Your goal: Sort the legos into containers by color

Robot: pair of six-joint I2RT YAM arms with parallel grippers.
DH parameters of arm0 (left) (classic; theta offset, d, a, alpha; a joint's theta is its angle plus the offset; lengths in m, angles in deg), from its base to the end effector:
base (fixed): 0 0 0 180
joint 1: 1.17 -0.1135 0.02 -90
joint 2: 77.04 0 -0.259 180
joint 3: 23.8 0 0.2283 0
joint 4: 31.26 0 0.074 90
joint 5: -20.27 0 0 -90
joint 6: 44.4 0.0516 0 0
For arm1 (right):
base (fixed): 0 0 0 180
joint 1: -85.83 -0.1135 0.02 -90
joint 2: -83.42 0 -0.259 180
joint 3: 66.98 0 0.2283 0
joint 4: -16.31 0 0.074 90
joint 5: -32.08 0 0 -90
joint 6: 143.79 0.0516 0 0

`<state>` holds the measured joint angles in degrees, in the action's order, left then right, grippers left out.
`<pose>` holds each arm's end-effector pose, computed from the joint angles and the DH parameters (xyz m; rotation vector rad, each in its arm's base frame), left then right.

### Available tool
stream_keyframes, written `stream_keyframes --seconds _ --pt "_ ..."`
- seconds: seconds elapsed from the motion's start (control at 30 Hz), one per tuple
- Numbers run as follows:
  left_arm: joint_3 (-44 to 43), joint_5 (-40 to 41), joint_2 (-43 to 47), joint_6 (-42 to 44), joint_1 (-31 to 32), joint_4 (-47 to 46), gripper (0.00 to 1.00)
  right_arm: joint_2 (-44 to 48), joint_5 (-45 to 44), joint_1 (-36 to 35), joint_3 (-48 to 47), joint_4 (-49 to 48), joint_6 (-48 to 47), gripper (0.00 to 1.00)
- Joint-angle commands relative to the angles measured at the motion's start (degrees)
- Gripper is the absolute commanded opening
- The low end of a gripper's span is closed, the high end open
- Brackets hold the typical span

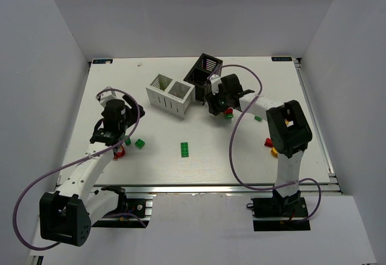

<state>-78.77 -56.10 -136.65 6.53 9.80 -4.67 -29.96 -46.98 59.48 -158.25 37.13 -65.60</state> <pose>0.2209 -0.0304 0.2541 -0.6487 2.0085 -0.2735 0.3770 0.1977 0.1804 -0.8524 2.1674 0.3493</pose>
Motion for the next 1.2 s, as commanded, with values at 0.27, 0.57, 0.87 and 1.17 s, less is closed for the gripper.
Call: stream_keyframes --seconds 0.27,0.57,0.87,1.17 --pt "1.4 1.7 1.5 -0.6 -0.5 0.1 0.87 -1.1 -7.6 -0.9 0.8 -2.1 1.4 0.60" --pt "2.3 1.6 1.9 -1.4 -0.4 0.0 0.87 -3.2 -8.6 -1.5 -0.6 -2.2 2.3 0.58" --pt "2.8 1.8 2.8 -1.9 -0.4 0.4 0.87 -3.6 -8.1 -2.0 -0.2 -1.5 4.0 0.47" --pt "3.2 2.1 3.6 -2.2 -0.5 0.5 0.87 0.4 -5.5 -2.0 3.8 -2.4 3.4 0.20"
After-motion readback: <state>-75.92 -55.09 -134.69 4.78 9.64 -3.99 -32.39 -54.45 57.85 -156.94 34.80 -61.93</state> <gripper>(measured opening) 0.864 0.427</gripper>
